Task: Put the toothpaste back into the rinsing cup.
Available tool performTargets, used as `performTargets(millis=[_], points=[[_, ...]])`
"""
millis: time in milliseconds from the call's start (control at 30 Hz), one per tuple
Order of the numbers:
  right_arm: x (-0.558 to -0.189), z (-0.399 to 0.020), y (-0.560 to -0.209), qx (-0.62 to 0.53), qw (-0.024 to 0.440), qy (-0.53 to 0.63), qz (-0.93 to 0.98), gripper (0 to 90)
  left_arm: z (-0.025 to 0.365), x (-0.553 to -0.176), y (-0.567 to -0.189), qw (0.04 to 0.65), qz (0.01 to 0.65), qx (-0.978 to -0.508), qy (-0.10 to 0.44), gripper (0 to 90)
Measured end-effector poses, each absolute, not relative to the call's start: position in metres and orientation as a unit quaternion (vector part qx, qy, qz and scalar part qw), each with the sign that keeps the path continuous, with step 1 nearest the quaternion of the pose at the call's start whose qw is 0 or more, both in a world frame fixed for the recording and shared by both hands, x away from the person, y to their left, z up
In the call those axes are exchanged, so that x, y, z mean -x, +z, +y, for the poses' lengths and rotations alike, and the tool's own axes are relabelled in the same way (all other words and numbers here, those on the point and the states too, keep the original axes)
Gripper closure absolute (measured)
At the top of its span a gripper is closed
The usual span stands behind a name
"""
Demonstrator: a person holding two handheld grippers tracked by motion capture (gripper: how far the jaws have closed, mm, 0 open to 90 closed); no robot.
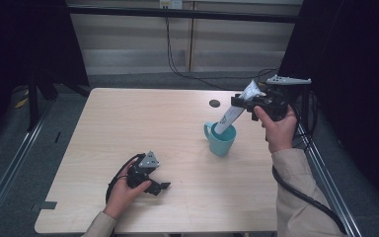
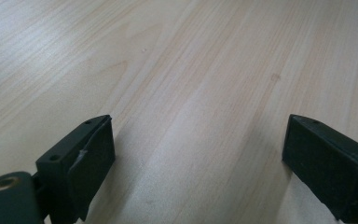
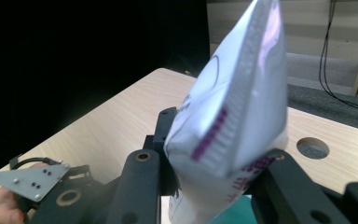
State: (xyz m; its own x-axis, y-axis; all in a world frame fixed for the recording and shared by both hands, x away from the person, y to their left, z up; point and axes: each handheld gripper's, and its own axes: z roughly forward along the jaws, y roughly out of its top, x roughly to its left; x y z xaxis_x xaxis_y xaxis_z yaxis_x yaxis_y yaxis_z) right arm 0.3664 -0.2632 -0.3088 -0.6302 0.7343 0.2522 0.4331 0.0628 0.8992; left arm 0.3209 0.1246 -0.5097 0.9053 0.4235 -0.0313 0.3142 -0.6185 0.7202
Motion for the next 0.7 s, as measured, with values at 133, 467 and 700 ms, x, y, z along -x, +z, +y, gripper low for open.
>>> performTargets(millis=[133,467,700], points=[[-0.370,-0.265,-0.311,-0.411,0.142,0.544,0.718,70.2,0.125,-0.321,-0.510,0.385,0.206,-0.897,0.071,8.8],[-0.379,-0.267,-0.319,-0.427,0.152,0.537,0.712,70.1,0.125,-0.321,-0.510,0.385,0.205,-0.897,0.071,8.8],[-0.383,-0.264,-0.327,-0.432,0.154,0.527,0.716,70.1,0.124,-0.321,-0.510,0.385,0.206,-0.897,0.070,8.7]])
